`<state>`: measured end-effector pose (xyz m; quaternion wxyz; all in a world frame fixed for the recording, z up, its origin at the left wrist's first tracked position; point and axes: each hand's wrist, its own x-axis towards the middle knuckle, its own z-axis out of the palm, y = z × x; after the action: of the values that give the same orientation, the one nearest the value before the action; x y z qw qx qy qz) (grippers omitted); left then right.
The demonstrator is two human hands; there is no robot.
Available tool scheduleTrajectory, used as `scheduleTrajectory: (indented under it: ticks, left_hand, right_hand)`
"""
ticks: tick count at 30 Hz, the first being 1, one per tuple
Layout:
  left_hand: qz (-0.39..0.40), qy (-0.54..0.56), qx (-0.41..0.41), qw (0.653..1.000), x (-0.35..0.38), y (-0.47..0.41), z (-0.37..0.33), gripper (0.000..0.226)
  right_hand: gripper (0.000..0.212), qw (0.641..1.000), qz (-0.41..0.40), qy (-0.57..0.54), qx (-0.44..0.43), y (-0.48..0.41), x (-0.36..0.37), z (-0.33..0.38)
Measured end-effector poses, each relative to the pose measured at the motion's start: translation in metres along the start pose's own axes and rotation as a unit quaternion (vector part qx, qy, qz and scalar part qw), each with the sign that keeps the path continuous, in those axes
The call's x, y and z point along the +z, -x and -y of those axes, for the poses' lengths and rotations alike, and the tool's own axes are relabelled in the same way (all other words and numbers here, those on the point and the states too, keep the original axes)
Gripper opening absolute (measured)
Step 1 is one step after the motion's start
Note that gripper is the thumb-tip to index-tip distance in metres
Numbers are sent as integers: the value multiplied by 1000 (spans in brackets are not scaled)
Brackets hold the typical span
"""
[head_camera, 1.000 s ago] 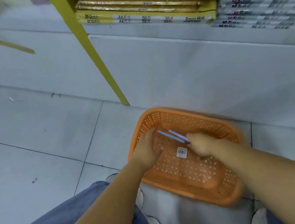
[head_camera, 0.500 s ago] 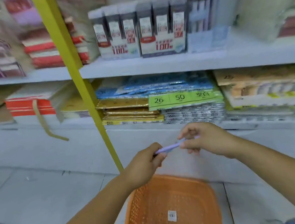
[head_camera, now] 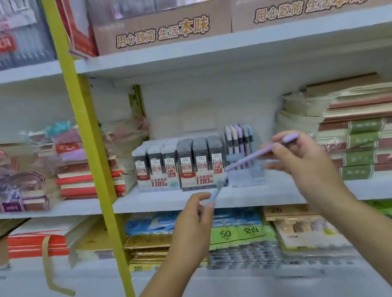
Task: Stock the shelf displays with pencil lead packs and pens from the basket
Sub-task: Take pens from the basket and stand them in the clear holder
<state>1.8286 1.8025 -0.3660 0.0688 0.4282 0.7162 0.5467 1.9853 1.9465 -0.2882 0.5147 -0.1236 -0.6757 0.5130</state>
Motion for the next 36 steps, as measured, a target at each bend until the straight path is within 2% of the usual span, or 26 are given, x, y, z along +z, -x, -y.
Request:
scheduleTrajectory:
  ticks: [2,4,6,8,13,15,22,28,31,33,34,36]
  left_hand:
    - [-33,35,14,999,3,-13,-4,17]
    - [-53,57,26,997,8,-21,-2,18]
    - [-56,80,25,995,15,-28,1,18]
    - [-55,114,13,992,22,-35,4,18]
    - [-34,154,3,987,34,-48,10,19]
    - [-29,169,-3,985,36,-51,13,19]
    - [-38,204,-13,978,40,-58,16,24]
    - [-31,224,-20,974,38,-56,14,16]
    - [-19,235,-22,972,35,-54,9,17]
    - [-12,238,-19,971,32,-53,5,18]
    - [-6,235,-13,972,32,-53,3,17]
    - [10,235,0,972,33,-54,-3,17]
  right_hand:
    - [14,990,-18,95,-98,-30,-13,20]
    - [19,969,-6,191,-158,-53,-16,26]
    - [21,943,16,279,-179,-70,-12,21]
    - [18,929,51,328,-162,-82,-4,10]
    - [16,908,114,388,-109,-99,10,-17]
    - [18,910,131,381,-95,-102,12,-23]
    - [39,919,97,358,-132,-109,16,-28]
    - [27,896,104,415,-121,-106,23,-40]
    - [23,870,51,463,-163,-98,25,-35]
    - [21,897,16,405,-176,-83,27,-30]
    - [17,925,28,345,-157,-75,29,-27]
    - [18,966,109,225,-73,-58,35,-24]
